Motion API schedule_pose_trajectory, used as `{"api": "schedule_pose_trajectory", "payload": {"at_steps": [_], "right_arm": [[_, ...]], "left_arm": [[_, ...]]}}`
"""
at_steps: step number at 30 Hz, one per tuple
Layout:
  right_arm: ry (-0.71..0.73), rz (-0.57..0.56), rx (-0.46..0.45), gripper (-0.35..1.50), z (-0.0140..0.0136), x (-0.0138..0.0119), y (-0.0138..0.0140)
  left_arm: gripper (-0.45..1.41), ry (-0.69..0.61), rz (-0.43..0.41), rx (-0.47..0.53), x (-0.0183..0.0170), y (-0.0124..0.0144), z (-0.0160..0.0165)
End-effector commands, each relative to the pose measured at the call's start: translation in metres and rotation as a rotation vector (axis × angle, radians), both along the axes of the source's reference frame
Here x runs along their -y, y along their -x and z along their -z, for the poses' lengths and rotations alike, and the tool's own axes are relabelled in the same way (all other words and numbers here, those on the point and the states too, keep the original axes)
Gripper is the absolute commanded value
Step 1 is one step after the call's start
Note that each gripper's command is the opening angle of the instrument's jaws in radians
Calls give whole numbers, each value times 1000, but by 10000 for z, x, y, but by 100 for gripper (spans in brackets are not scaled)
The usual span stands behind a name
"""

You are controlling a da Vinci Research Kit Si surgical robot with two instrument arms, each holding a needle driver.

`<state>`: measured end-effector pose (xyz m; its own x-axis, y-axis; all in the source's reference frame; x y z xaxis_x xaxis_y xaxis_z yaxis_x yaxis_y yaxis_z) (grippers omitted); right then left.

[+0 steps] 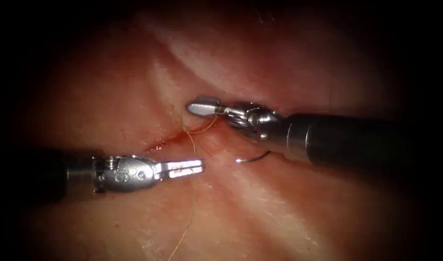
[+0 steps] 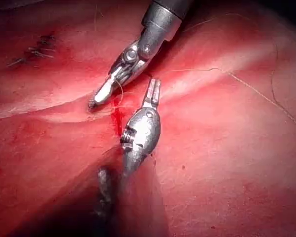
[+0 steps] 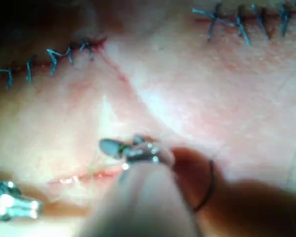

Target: Wound Closure

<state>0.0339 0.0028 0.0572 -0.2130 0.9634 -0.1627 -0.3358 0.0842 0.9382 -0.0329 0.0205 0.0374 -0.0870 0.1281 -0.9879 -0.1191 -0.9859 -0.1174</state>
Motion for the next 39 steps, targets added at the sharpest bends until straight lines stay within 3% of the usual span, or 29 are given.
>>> {"api": "schedule_pose_trajectory", "payload": {"at_steps": [1,16,35,37,38,39], "right_arm": [[9,3,-3,101,-3,-5,-16],[44,35,33,101,-27,4,-38],[93,9,6,93,-23,-5,-54],[93,9,6,75,-23,-5,-54],[93,9,6,75,-23,-5,-54],[94,12,3,29,-22,-3,-55]], "left_arm": [[-45,1,-1,2,0,5,-6],[-45,-2,-2,3,3,3,-8],[-45,-1,-1,2,4,2,-9],[-45,-1,-2,2,4,1,-9],[-45,-1,-2,2,4,1,-9],[-45,-1,0,1,4,0,-9]]}}
